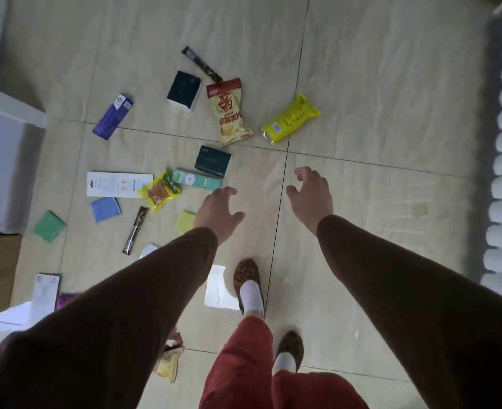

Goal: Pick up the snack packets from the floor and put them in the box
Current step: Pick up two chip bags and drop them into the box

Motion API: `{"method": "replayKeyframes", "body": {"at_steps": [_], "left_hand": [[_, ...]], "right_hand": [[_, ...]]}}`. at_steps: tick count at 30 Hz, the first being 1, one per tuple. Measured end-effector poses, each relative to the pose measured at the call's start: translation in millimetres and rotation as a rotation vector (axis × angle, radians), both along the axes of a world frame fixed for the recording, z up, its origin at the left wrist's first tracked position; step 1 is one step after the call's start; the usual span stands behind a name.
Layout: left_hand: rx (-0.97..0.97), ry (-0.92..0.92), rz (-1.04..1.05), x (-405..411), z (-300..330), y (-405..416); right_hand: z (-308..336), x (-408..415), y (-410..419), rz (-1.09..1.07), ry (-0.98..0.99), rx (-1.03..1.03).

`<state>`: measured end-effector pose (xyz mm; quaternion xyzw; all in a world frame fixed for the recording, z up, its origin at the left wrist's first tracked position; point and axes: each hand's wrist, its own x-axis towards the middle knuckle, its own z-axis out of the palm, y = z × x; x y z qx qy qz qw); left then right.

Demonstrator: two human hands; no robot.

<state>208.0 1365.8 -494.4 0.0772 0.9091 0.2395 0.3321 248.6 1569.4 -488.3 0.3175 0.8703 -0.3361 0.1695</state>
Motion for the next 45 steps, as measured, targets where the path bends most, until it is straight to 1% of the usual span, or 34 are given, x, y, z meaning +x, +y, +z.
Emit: {"method": "replayKeyframes", "body": {"at_steps": [6,12,14,15,17,19,21,25,28,31,33,35,38,40,42,45], "left_hand": [[-0.015,-0.032,0.150,-90.9,-26.5,31.7],[-0.003,-0.094,0.297,-163.5,-71.9,68.9],[-0.011,-0.103,0.354,-186.2,-93.1,76.5],[-0.029,-0.108,0.380,-197.4,-104.8,79.5],[-0.067,-0.118,0.428,-221.0,-130.9,84.8],[-0.085,-0.140,0.491,-244.9,-161.2,89.7],[-0.083,-0.164,0.562,-267.4,-190.3,94.5],[-0.079,-0.184,0.696,-305.9,-247.0,105.7],[-0.100,-0.203,0.829,-327.5,-285.7,109.0],[-0.168,-0.209,0.822,-335.3,-320.4,111.7],[-0.190,-0.184,0.822,-333.1,-335.2,117.2],[-0.102,-0.209,0.901,-325.8,-340.4,122.9],[0.045,-0.282,0.964,-312.9,-328.3,120.3],[0.158,-0.272,1.019,-305.9,-310.9,108.8],[0.274,-0.229,1.102,-307.2,-287.6,90.1],[0.341,-0.141,1.149,-329.2,-262.2,48.5]], "right_hand": [[-25.0,-108.9,42.1,-0.071,-0.027,-0.070],[-102.5,-191.7,82.9,-0.283,-0.168,-0.234],[-123.9,-214.8,89.8,-0.396,-0.215,-0.290],[-135.5,-223.8,92.2,-0.437,-0.258,-0.300],[-165.9,-237.6,103.0,-0.438,-0.357,-0.275],[-199.2,-249.0,117.0,-0.496,-0.414,-0.298],[-227.2,-257.9,125.7,-0.504,-0.476,-0.325],[-290.1,-270.1,128.5,-0.659,-0.537,-0.455],[-345.7,-276.4,129.8,-0.739,-0.512,-0.494],[-351.8,-290.1,112.7,-0.929,-0.380,-0.463],[-362.2,-295.4,104.6,-0.994,-0.294,-0.394],[-366.6,-299.8,99.4,-0.955,-0.240,-0.355],[-350.0,-307.3,89.7,-0.878,-0.178,-0.402],[-333.0,-317.0,83.0,-0.738,-0.113,-0.451],[-311.3,-337.4,72.2,-0.540,-0.053,-0.459],[-287.3,-384.4,48.6,-0.325,0.010,-0.466]]}}
